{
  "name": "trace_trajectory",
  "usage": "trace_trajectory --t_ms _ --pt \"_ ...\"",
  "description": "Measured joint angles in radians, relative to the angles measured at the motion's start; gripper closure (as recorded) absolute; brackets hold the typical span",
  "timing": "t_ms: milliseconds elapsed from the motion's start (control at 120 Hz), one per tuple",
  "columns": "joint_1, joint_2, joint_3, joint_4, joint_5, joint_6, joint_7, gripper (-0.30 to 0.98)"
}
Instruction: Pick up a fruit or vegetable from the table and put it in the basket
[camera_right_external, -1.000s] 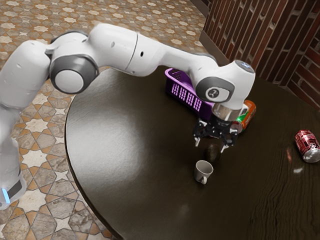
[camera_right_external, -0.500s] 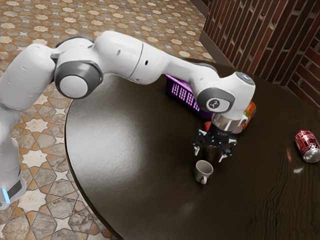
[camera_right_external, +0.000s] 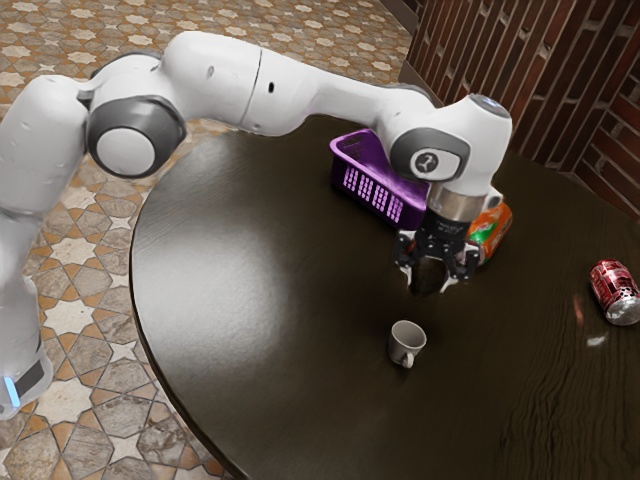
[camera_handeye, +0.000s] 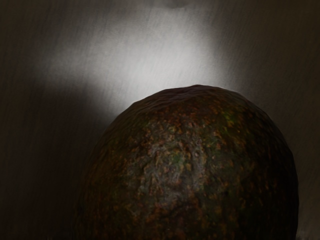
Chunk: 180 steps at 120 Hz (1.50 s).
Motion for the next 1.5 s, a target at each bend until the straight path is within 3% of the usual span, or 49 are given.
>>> trace_trajectory --t_ms 92,292,525,717,1100,1450,1500 --pt "0.006 -0.061 0.012 0.005 0.004 -0.022 0.006 0.44" --pt "0.046 -0.126 0.131 0.134 0.005 -0.101 0.036 0.44" --pt "0.321 -0.103 0.141 0.205 0.005 -0.159 0.093 0.44" --pt "0.480 0.043 0.135 0.364 0.008 -0.178 0.153 0.45" --pt "0.508 0.245 0.075 0.600 0.010 -0.154 0.273 0.45" --pt "0.485 0.292 0.028 0.616 0.039 0.001 0.434 0.45" --pt "0.485 0.292 0.020 0.613 0.042 0.017 0.451 0.33"
